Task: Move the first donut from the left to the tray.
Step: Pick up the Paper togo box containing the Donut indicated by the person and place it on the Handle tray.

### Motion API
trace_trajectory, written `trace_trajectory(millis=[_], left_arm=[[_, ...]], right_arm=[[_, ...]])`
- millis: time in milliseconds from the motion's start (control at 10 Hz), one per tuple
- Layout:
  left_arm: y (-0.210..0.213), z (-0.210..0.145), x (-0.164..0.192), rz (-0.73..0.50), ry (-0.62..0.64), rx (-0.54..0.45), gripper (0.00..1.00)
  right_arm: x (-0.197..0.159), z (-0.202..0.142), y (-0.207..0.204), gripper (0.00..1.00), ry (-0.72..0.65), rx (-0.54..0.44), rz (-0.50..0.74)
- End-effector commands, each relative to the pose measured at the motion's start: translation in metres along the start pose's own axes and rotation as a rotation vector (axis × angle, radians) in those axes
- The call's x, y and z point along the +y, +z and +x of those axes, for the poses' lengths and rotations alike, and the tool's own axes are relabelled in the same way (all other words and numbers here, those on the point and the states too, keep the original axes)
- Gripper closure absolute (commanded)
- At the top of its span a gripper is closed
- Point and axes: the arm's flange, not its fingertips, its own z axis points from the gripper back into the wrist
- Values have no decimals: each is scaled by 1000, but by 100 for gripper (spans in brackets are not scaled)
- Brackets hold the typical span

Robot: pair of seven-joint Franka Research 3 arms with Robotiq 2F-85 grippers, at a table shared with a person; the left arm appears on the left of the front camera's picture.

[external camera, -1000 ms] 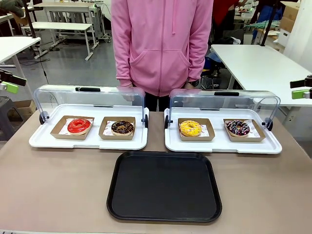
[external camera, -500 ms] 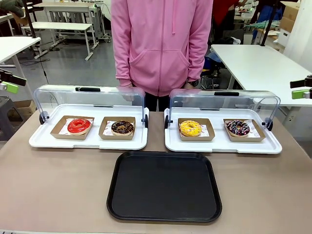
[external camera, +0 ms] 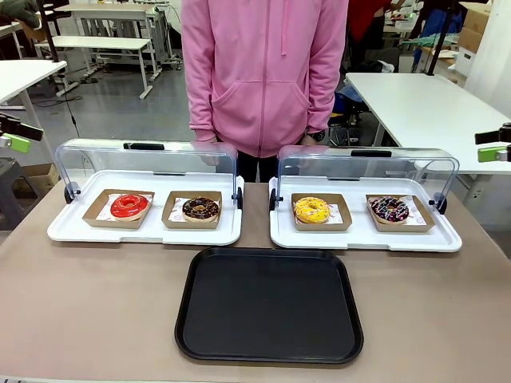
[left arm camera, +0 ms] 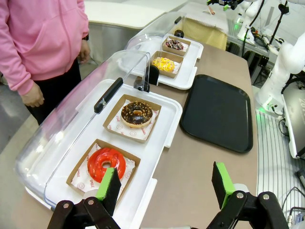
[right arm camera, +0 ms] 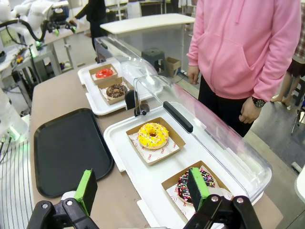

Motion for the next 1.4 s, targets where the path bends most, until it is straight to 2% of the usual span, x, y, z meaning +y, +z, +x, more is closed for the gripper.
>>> trace_trajectory(millis=[0, 1300], left_arm=[[0, 0, -1, -6, -12, -12, 0], [0, 0, -1, -6, -12, -12, 0]], right_arm=[[-3, 1, -2, 0, 17, -32, -1], [-3, 1, -2, 0, 17, -32, -1]])
